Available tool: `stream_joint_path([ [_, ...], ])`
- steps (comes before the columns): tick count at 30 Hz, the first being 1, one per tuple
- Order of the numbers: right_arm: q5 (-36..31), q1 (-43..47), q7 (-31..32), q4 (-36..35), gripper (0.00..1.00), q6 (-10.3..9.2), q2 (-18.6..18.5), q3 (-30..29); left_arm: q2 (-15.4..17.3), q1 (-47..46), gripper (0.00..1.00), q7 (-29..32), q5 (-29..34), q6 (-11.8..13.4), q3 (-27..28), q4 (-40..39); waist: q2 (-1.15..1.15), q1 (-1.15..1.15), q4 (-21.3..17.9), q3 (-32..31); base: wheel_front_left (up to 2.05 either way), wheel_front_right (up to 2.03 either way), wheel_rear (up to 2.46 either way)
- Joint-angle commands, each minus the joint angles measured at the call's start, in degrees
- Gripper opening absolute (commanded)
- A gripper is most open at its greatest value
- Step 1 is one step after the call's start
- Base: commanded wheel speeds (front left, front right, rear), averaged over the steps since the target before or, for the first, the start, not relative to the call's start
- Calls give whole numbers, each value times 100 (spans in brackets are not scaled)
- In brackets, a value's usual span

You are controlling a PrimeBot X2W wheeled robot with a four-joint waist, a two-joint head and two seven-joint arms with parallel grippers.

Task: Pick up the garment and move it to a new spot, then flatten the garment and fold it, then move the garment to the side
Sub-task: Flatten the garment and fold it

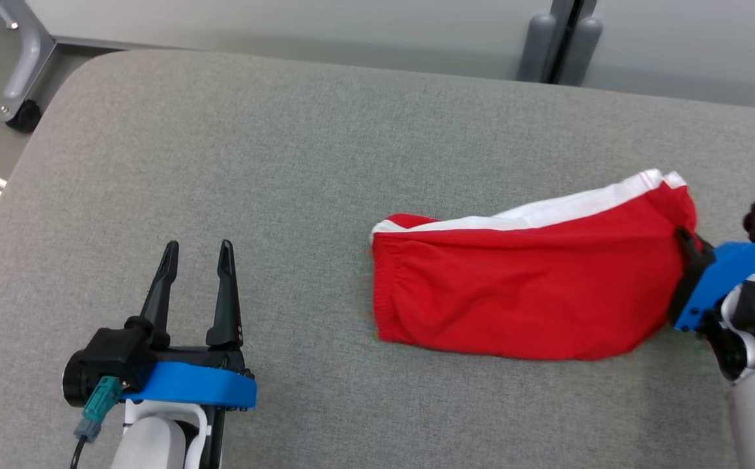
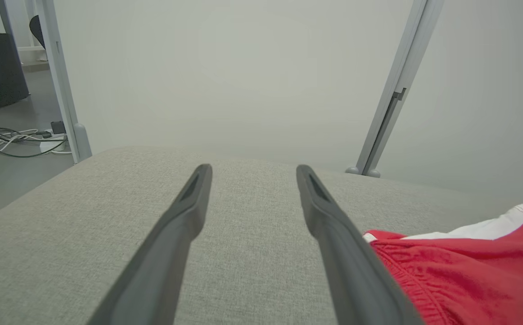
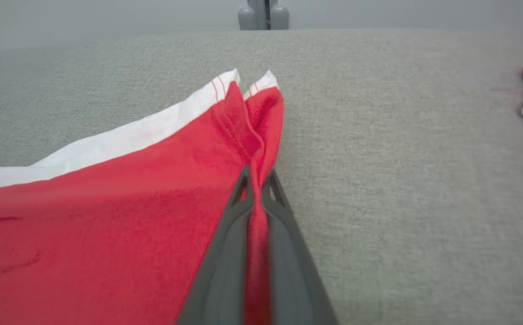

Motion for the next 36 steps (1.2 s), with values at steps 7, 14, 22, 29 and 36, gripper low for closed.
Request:
stream_joint_path([
  [7, -592, 661, 229, -921, 0, 3, -107, -566, -10, 166, 100, -24, 90, -48, -49, 20, 0, 0, -158, -322, 0, 0, 0],
  [14, -1251, 1008, 621, -2034, 0, 3, 288, -471, 17, 306, 100, -24, 222, -61, -134, 80, 0, 0, -194, -532, 0, 0, 0],
  [22, -933, 779, 879, -2155, 0, 3, 676, 1028, 37, 318, 100, -24, 263, -73, -121, 183, 0, 0, -144, -582, 0, 0, 0],
  [29, -770, 283, 781, -1281, 0, 3, 789, 1741, 13, 133, 100, -24, 181, -83, -288, 216, 0, 0, 154, -515, 0, 0, 0],
  [36, -324, -74, 600, -402, 0, 3, 789, 2204, 1, 75, 100, -24, 115, -89, -398, 229, 0, 0, 387, -416, 0, 0, 0],
])
